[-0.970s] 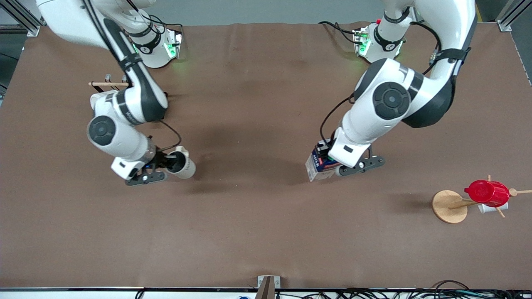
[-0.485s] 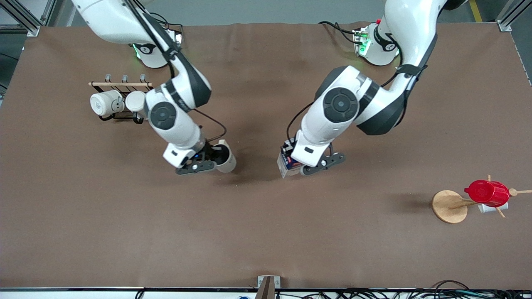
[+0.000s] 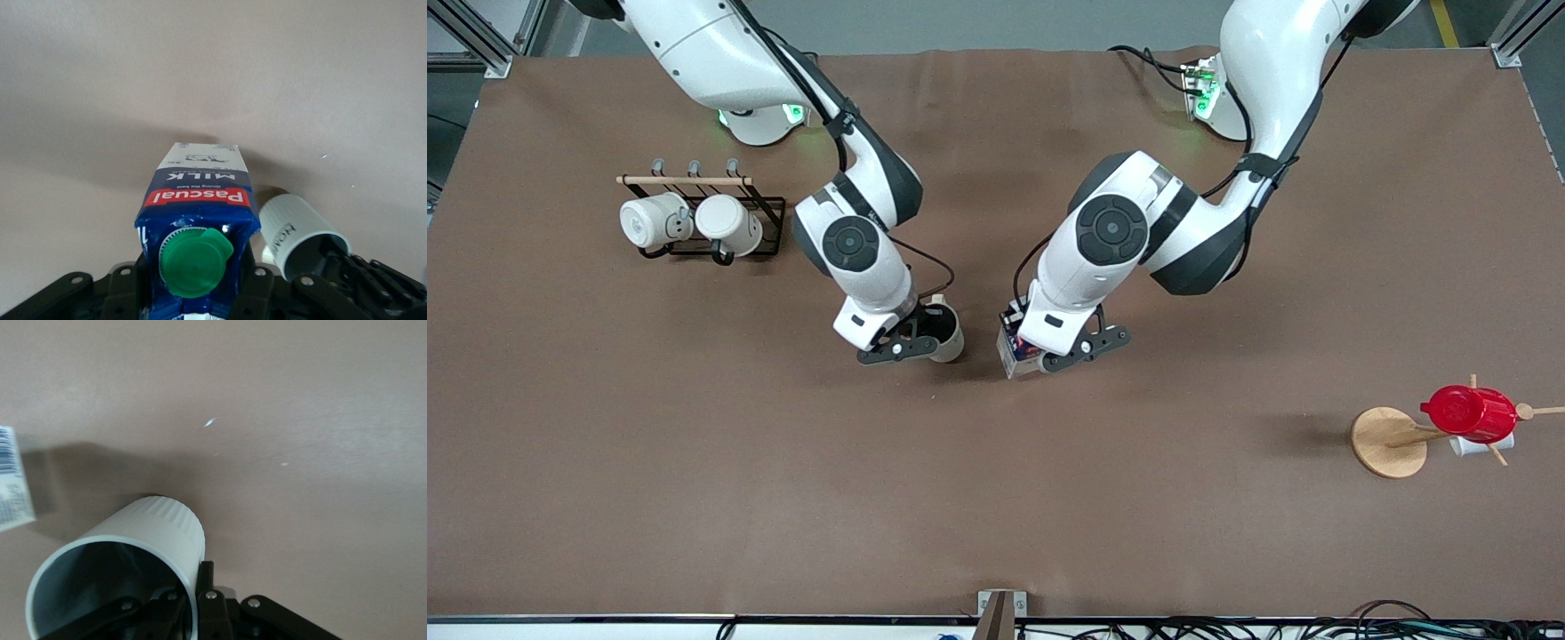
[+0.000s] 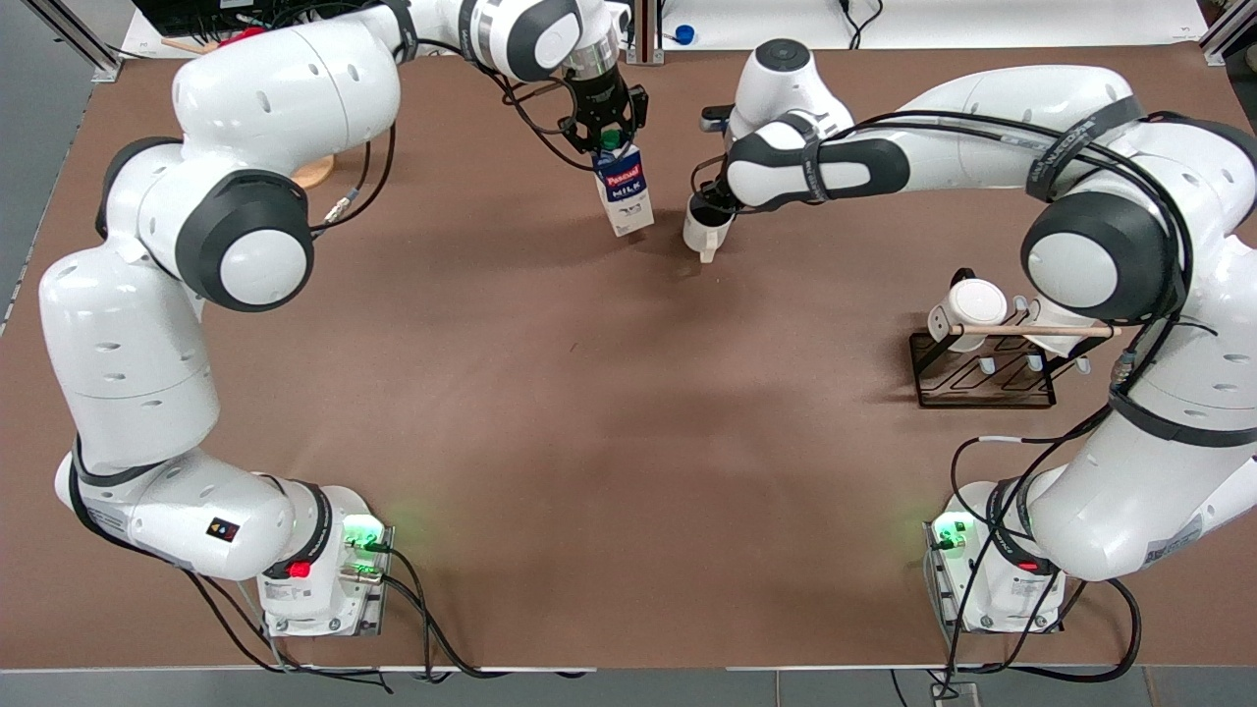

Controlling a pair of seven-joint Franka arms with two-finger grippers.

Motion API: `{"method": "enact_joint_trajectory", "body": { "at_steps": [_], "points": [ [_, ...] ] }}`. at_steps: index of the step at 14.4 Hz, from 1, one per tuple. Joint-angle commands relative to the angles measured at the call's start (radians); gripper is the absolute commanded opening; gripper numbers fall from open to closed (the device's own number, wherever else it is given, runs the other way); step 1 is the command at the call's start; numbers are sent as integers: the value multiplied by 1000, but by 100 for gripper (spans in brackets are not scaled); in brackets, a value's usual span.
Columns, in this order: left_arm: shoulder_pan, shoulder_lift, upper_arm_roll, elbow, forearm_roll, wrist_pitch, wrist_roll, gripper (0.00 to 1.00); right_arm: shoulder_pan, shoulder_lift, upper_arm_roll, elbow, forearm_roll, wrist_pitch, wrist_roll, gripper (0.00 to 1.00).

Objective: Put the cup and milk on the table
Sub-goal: 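Carry the mug and milk carton toward each other at table center, then lower the mug and milk onto the table and open both grippers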

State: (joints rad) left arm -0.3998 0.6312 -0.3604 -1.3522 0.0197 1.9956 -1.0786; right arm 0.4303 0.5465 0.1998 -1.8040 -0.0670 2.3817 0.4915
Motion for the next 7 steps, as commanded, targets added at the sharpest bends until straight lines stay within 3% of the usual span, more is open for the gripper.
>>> {"method": "enact_joint_trajectory", "body": {
  "at_steps": [1,6,7],
  "points": [
    [-34,30,12,35,11,-6,-41,49,12,13,-5,26,-37,-3,38,1],
    [-74,56,12,31,9,-6,-77,50,16,29,-5,25,-39,10,38,18],
    [-77,62,12,31,9,-6,-78,51,15,29,-5,25,-40,10,38,26]
  ]
}}
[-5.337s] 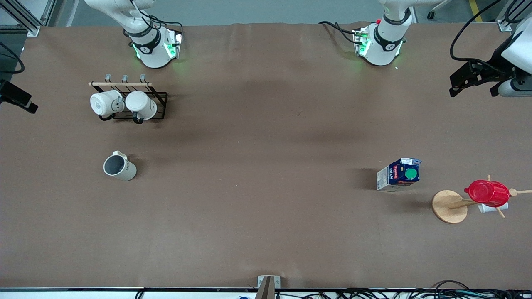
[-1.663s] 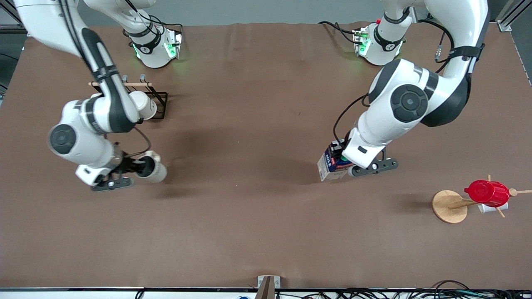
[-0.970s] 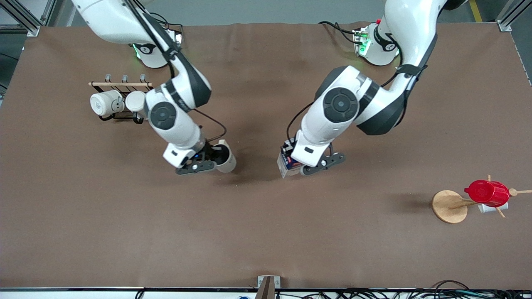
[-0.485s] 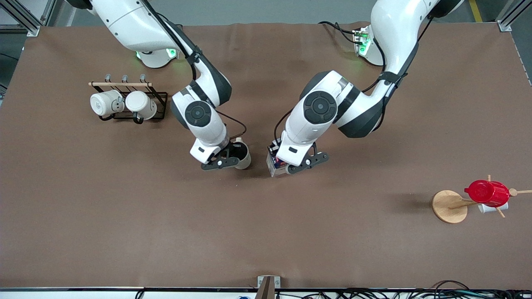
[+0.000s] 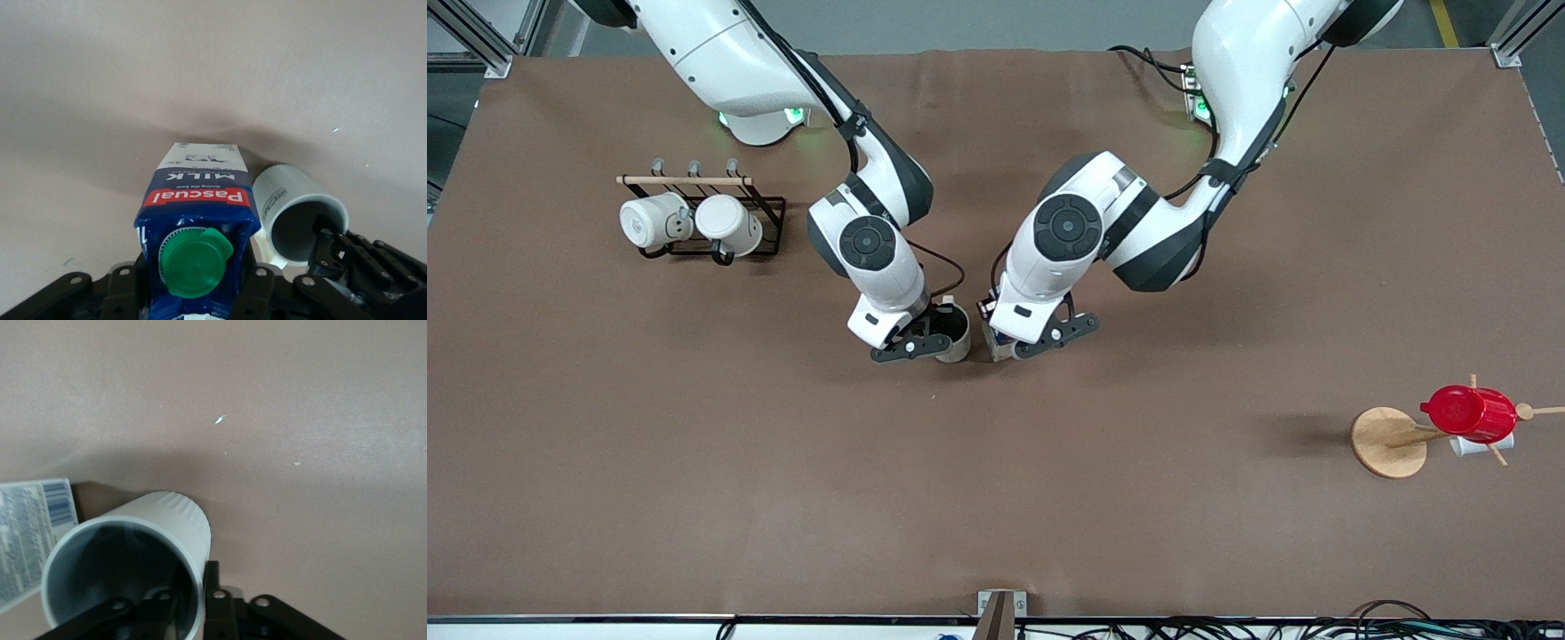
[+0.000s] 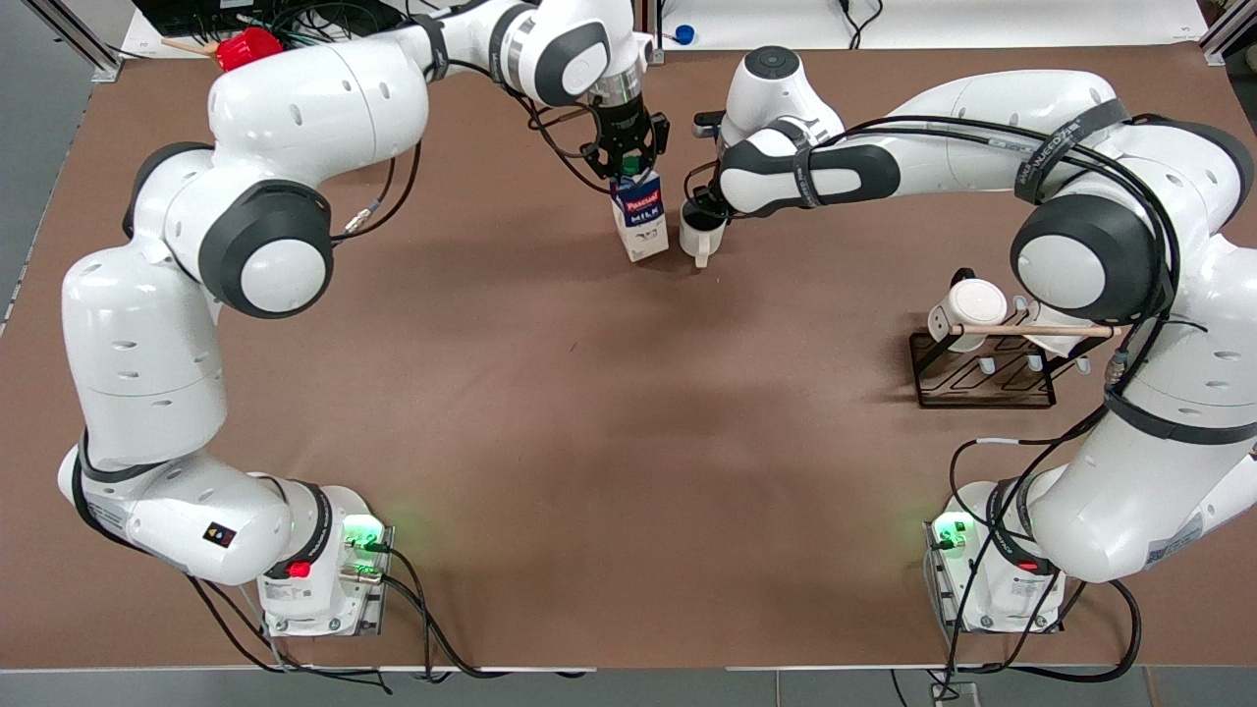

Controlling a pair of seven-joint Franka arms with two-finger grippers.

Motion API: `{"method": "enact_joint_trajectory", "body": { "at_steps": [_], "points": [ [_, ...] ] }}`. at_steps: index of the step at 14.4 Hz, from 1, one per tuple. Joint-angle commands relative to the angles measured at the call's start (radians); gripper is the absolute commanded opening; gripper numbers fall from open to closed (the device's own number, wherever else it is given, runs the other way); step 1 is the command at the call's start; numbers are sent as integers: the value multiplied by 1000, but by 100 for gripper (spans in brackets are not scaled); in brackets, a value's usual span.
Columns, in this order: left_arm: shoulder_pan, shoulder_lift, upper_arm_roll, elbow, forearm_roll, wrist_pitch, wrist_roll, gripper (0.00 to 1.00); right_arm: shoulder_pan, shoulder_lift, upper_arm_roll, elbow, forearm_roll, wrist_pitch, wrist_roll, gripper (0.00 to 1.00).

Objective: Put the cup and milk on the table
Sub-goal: 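Lower the mug and milk onto the table and open both grippers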

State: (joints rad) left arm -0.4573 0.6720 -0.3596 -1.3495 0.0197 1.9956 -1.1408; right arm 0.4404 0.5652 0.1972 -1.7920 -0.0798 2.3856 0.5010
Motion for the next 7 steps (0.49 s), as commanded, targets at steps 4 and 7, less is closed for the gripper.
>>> {"method": "enact_joint_trajectory", "body": {
  "at_steps": [4,7],
  "points": [
    [-37,34,11,29,11,-5,-25,79,-5,10,1,13,-26,6,28,100],
    [-31,18,11,30,12,-6,-19,100,-34,-5,1,5,-24,-19,13,100]
  ]
}}
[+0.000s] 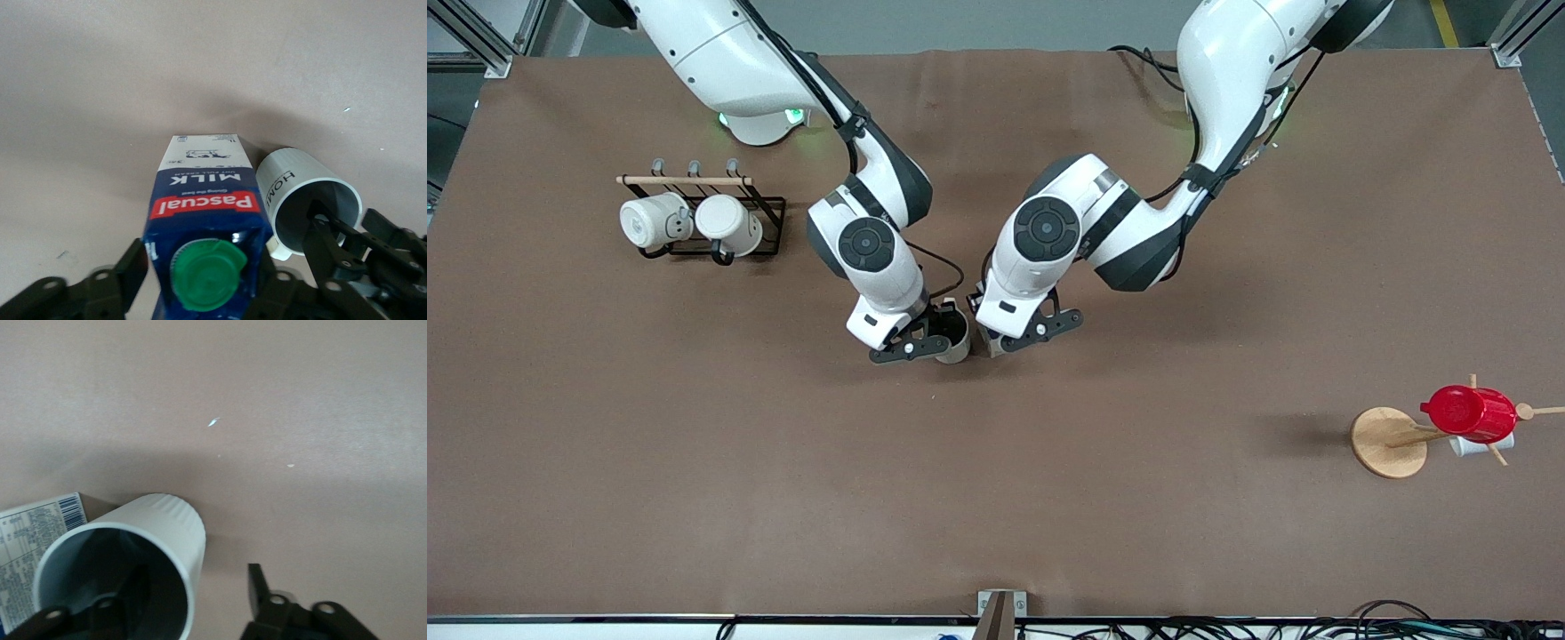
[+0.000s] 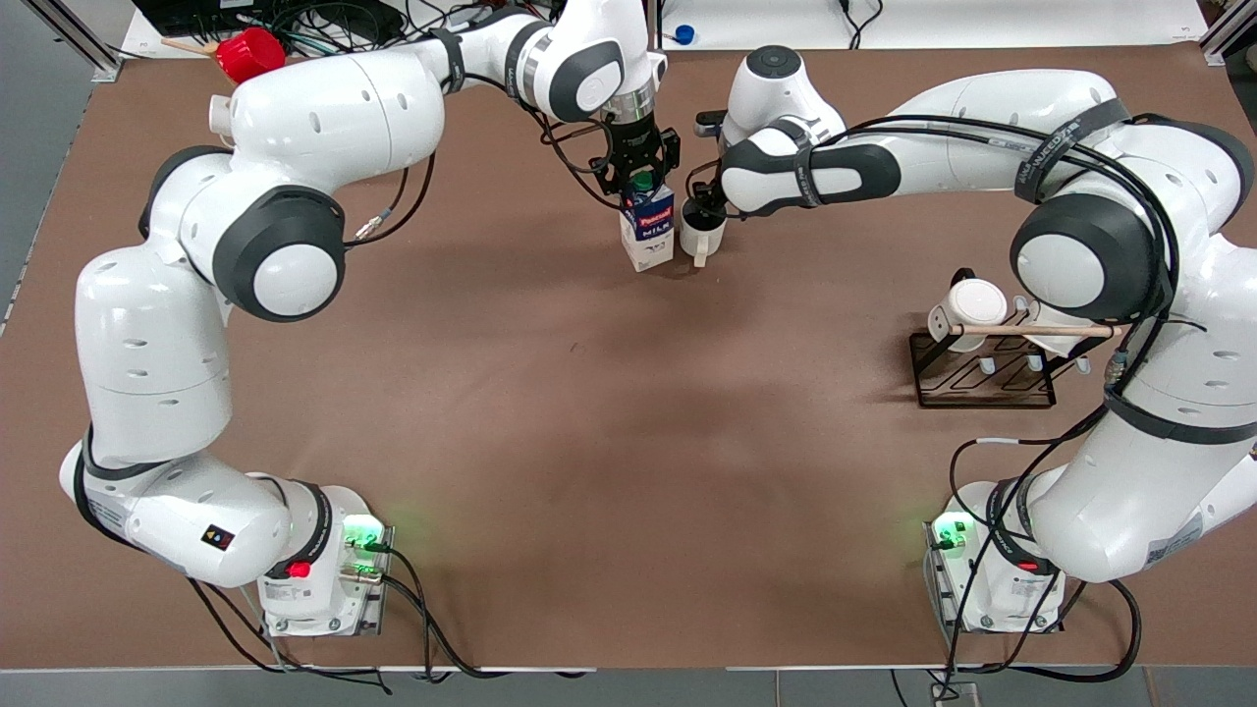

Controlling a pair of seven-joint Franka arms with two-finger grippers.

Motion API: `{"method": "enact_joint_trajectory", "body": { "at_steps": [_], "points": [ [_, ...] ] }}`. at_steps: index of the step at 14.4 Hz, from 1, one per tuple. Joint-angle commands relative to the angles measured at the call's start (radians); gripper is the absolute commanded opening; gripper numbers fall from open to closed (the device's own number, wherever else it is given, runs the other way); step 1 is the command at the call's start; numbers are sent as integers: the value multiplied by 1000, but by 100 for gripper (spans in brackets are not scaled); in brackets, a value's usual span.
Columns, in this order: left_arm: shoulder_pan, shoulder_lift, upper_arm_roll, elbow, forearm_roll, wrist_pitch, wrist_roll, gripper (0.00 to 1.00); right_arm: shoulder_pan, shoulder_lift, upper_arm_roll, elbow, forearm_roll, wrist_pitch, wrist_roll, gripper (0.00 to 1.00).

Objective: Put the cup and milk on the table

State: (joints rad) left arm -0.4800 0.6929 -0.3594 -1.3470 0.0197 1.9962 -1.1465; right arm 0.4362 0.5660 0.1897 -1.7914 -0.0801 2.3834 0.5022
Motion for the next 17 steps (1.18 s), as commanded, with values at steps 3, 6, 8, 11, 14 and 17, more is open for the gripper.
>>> {"method": "enact_joint_trajectory", "body": {
  "at_steps": [3,6,8,11,14,17],
  "points": [
    [46,-87,22,28,14,-20,8,100,-71,-72,10,9,-20,-88,10,100],
    [145,-203,20,23,95,-124,117,100,-132,-191,10,13,-10,-208,9,100],
    [216,-266,20,23,173,-224,232,100,-181,-292,-4,10,-10,-281,3,100],
    [355,-384,17,15,197,-330,497,100,-325,-426,-10,13,-10,-361,1,100],
    [498,-502,8,-18,181,-387,780,100,-416,-529,-50,15,-12,-403,2,100],
    [605,-637,13,-118,77,-405,924,100,-421,-615,-182,18,-7,-490,-190,100]
  ]
}}
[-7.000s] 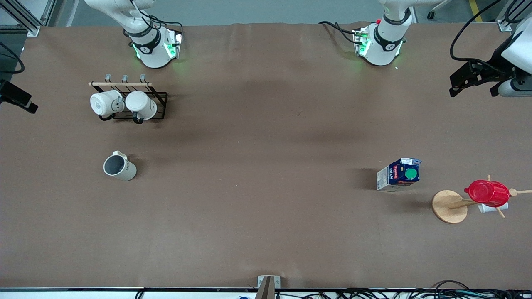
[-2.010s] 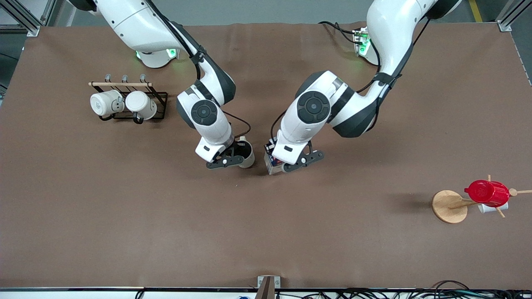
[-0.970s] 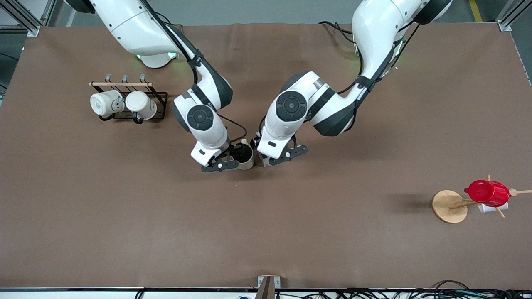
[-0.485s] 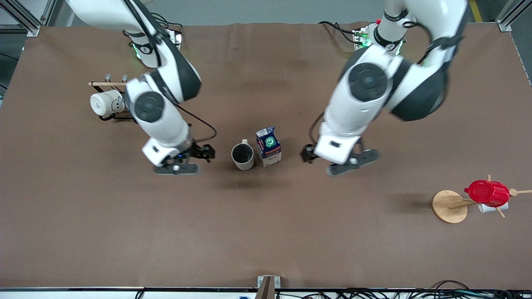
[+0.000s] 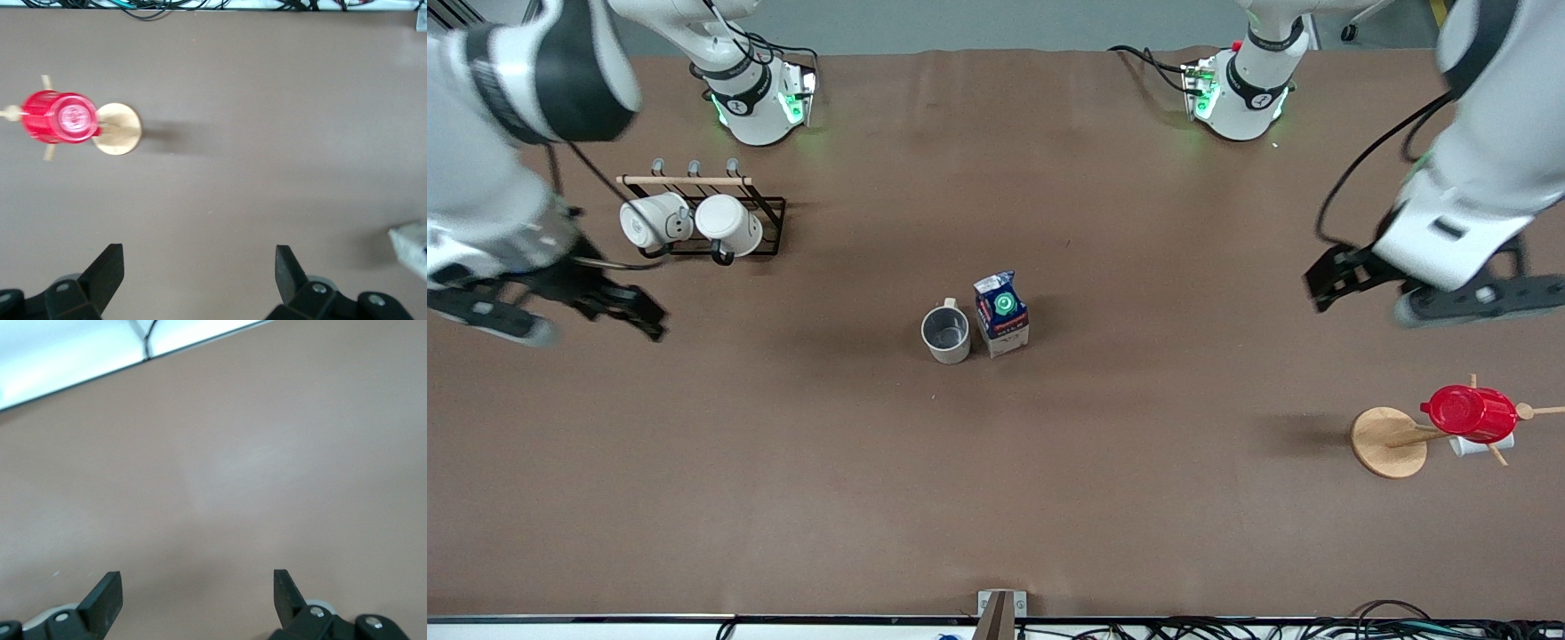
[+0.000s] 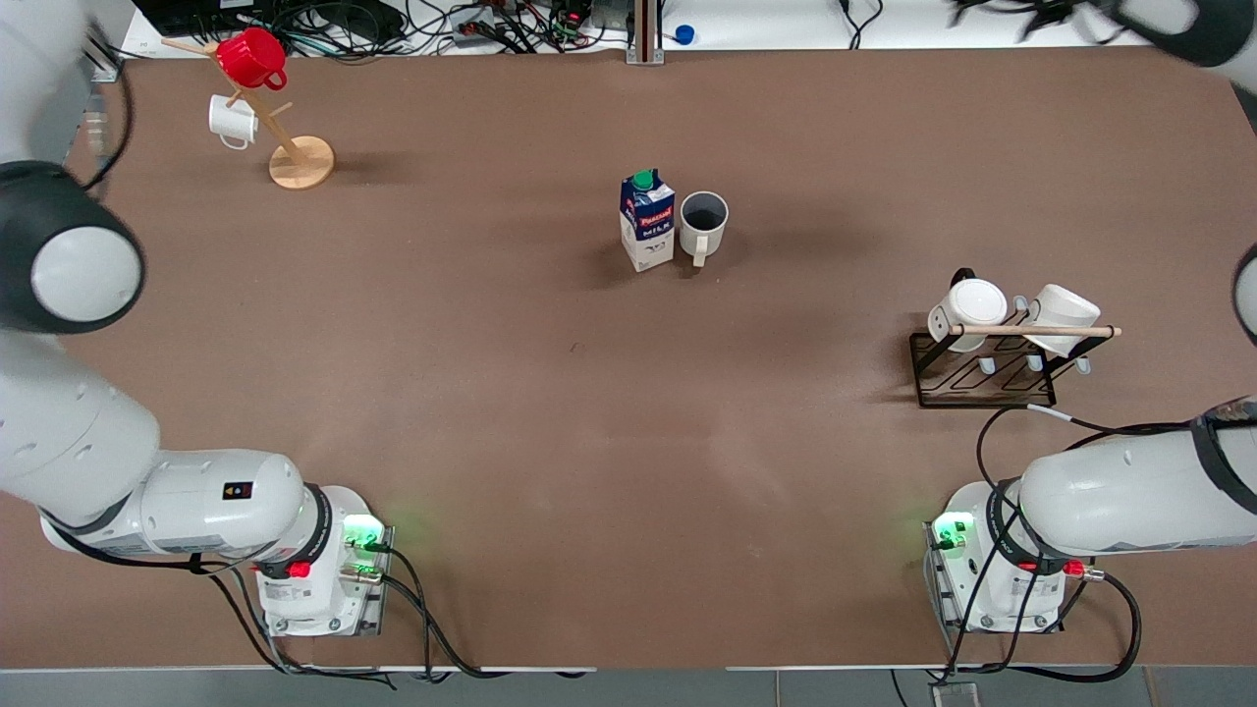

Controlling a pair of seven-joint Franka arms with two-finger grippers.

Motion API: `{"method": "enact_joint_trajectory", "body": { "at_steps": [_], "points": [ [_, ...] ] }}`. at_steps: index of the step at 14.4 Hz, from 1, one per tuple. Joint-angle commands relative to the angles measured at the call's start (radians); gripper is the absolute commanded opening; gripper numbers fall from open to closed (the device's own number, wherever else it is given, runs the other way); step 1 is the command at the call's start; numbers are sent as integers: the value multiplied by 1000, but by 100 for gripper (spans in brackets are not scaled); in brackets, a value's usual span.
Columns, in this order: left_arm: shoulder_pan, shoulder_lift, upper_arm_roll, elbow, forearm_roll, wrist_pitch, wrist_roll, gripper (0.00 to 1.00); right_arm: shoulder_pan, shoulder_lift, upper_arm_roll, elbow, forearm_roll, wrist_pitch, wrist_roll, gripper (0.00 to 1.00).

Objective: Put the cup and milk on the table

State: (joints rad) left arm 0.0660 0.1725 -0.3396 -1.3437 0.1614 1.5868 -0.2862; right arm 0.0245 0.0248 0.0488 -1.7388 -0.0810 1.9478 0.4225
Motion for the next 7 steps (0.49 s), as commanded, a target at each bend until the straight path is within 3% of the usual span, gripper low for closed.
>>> {"method": "enact_joint_trajectory", "body": {
  "at_steps": [1,3,5,7],
  "points": [
    [61,-157,5,-168,-100,5,85,100,-44,-92,-41,-12,12,-119,-182,100],
    [25,-215,86,-221,-109,-1,126,100,-89,-86,-49,115,50,-287,-292,100],
    [-18,-286,151,-294,-129,-30,160,100,-84,-79,-104,233,62,-415,-356,100],
    [-52,-338,181,-351,-164,-44,163,100,-87,-79,-133,257,142,-448,-360,100]
  ]
}}
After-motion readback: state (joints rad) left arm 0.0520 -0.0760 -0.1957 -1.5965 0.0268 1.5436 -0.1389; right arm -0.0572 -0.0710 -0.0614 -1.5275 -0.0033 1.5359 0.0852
